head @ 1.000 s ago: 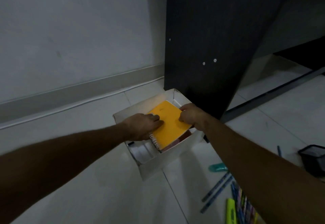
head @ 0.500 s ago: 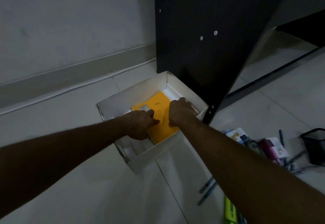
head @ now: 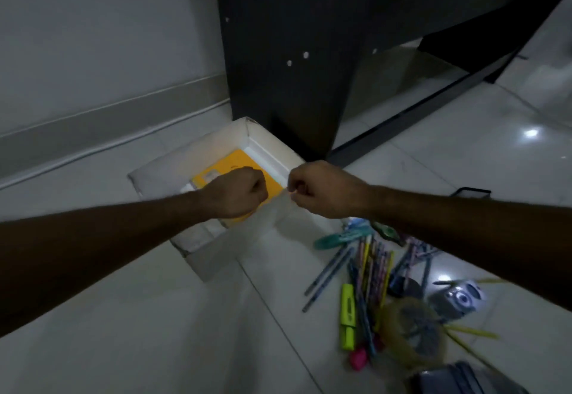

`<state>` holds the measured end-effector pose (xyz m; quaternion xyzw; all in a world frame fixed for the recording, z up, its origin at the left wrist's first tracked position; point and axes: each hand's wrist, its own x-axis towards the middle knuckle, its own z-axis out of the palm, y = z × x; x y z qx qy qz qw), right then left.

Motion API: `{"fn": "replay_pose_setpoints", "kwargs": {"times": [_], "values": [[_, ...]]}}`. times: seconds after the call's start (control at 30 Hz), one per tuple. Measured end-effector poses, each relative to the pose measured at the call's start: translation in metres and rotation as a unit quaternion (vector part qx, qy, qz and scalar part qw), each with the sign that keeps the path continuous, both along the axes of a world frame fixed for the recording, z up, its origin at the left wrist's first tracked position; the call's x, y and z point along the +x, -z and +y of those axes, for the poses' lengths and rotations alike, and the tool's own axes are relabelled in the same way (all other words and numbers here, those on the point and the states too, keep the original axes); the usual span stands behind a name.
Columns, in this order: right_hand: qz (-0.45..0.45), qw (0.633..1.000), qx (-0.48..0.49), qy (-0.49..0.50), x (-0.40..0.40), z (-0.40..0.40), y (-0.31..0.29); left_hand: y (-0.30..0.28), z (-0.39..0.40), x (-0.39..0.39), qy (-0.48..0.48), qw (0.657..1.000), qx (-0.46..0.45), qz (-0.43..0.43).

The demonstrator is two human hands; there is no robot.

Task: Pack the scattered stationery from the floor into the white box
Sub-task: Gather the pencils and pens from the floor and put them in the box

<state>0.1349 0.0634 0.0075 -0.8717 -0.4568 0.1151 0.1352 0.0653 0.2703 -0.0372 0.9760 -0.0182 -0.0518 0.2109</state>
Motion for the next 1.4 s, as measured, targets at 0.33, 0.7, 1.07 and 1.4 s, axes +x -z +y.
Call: {"fn": "replay_pose_setpoints", "kwargs": {"times": [0.33, 0.7, 1.07, 1.4], "values": [[0.084, 0.966, -0.112, 0.219, -0.009, -0.152, 0.050, 0.004, -0.131, -0.006, 0.127, 0.990, 0.001, 0.057], [0.120, 0.945, -0.112, 0.282, -0.010, -0.165, 0.113, 0.069, -0.202, 0.015, 0.093, 0.980, -0.050, 0.169], [0.174, 0.933, -0.129, 0.286, -0.007, -0.156, 0.124, 0.110, -0.220, 0.030, 0.062, 0.988, -0.067, 0.124], [0.296, 0.834, 0.108, 0.453, 0.006, -0.185, 0.098, 0.109, -0.224, 0.027, 0.068, 0.992, -0.055, 0.091]]}}
